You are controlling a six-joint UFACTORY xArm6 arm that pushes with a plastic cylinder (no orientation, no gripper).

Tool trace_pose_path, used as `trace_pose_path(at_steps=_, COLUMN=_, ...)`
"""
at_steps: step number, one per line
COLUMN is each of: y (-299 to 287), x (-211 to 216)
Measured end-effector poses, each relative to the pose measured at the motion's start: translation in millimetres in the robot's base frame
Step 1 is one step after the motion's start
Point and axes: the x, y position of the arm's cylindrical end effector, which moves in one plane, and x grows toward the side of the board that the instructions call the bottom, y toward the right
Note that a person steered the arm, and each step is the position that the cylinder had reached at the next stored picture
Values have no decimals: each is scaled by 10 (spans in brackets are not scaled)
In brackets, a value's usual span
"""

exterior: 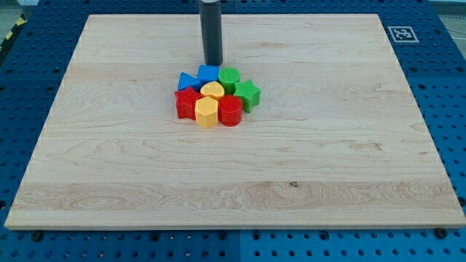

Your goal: Separate the green star from group of blocks

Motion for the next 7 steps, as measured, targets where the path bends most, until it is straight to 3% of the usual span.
trace_pose_path(at_steps=7, y=335, x=737)
